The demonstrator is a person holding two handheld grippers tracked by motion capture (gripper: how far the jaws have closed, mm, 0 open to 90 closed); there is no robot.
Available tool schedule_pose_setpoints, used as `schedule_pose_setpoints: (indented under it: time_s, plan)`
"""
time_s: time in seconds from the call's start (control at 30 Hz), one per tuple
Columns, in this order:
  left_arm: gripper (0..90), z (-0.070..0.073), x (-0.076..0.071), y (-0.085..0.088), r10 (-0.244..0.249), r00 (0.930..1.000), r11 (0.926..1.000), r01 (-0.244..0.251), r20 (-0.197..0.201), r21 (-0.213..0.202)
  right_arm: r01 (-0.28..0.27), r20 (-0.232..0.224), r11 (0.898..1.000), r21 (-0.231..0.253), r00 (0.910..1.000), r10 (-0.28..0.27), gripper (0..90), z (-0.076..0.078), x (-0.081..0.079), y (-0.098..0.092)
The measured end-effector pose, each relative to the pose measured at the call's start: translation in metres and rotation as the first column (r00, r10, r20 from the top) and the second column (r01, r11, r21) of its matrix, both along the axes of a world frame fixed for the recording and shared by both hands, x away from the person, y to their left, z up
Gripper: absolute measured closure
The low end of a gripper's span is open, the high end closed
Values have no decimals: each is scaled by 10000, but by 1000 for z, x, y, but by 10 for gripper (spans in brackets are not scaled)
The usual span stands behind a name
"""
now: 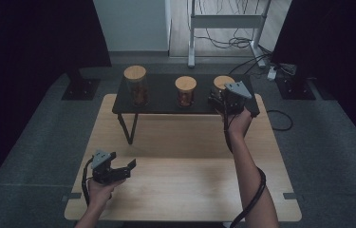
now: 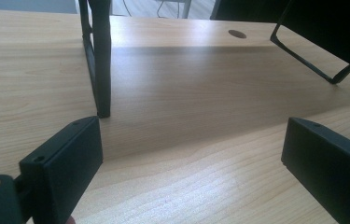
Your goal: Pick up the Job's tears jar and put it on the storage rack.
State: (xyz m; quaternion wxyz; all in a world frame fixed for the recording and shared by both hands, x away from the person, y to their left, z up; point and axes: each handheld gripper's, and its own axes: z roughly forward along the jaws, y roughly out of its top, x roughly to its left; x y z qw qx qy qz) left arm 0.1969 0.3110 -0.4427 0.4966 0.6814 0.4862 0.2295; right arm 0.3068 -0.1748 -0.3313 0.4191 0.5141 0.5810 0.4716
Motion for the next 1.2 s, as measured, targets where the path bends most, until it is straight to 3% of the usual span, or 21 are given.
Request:
schedule_pose_setpoints:
  time_s: [0.4, 0.8, 1.2]
  plan:
    - [49, 0, -2, -1, 24, 10000, 10000, -24, 5, 27, -127, 273, 9998, -149, 9995, 131, 159, -3, -5, 0]
    - [49, 0, -2, -2, 19, 10000, 10000, -19, 5, 43, -267, 715, 9995, 170, 9971, 254, 106, -15, -15, -7]
    - [48, 0, -3, -3, -28, 10000, 10000, 28, 0, 79, -598, 845, 9975, 364, 9948, 565, 61, -18, -22, -14]
